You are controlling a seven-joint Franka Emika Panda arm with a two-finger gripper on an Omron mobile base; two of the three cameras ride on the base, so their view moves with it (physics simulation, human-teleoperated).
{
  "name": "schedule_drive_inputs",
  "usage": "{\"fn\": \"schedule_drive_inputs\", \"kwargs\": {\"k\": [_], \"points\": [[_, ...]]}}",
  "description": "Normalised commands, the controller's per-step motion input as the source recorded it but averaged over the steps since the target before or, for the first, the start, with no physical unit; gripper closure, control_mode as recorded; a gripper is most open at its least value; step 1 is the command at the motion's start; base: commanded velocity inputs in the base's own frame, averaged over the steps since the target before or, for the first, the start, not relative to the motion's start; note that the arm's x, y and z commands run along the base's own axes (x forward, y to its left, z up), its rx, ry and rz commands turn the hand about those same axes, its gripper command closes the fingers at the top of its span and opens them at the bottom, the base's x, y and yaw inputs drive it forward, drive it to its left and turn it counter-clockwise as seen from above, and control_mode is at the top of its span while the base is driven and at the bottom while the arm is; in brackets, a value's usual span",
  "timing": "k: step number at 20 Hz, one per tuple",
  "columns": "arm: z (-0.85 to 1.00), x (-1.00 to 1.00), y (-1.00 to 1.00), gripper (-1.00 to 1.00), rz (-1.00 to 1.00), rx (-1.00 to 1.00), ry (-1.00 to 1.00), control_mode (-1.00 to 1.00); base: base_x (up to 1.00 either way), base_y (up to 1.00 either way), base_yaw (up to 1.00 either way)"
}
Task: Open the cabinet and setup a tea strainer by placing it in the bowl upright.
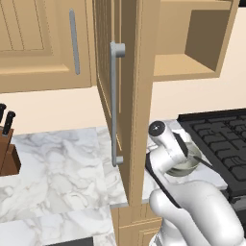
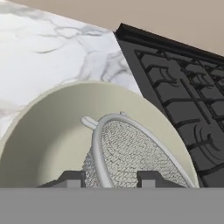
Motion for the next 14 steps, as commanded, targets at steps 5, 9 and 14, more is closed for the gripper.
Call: {"fn": "schedule_drive_inputs", "kwargs": {"k": [5,9,14], "points": [[-0.48,0.0,-0.02,1.0,0.0,-0.01,-0.05,-1.0,0.0,0.0,0.0],[-0.26,0.0,0.0,1.0,0.0,0.0,-0.06,-1.0,0.0,0.0,0.0],[-0.13,0.0,0.0,-1.0,0.0,0.0,0.0,-1.0,0.0,0.0,0.0]]}}
